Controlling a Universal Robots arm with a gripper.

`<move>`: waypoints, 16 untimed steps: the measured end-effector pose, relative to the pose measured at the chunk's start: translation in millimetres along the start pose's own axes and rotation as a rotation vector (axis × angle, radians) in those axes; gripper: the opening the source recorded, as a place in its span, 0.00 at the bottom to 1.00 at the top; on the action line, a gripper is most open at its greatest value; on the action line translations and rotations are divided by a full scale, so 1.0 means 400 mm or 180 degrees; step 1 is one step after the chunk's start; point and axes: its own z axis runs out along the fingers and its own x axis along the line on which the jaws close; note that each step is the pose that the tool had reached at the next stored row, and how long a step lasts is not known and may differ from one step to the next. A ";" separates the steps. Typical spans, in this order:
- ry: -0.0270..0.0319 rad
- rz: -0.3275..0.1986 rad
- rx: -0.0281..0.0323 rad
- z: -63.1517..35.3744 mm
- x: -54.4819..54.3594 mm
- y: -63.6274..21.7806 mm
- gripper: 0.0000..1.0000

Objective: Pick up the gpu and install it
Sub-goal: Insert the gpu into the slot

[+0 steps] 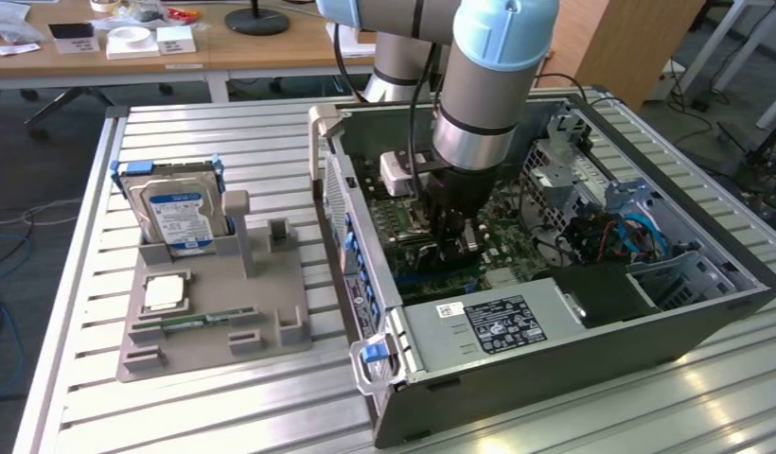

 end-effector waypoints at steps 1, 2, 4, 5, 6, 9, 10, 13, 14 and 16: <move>-0.0004 0.0001 0.0000 0.001 0.000 0.000 0.27; -0.0003 0.0001 0.0001 0.001 0.000 0.000 0.28; -0.0001 0.0001 0.0000 0.000 0.000 0.000 0.34; 0.0000 0.0000 0.0000 0.000 0.000 0.000 0.40; -0.0001 0.0000 0.0000 0.000 0.000 0.000 0.45; 0.0000 0.0000 0.0000 0.000 0.000 0.000 0.52; 0.0000 0.0000 0.0000 0.000 0.000 0.000 0.52; 0.0001 0.0000 -0.0001 -0.004 0.000 0.000 0.52; 0.0000 0.0000 0.0000 -0.008 0.000 0.000 0.52; 0.0000 0.0000 0.0000 -0.017 0.000 0.000 0.52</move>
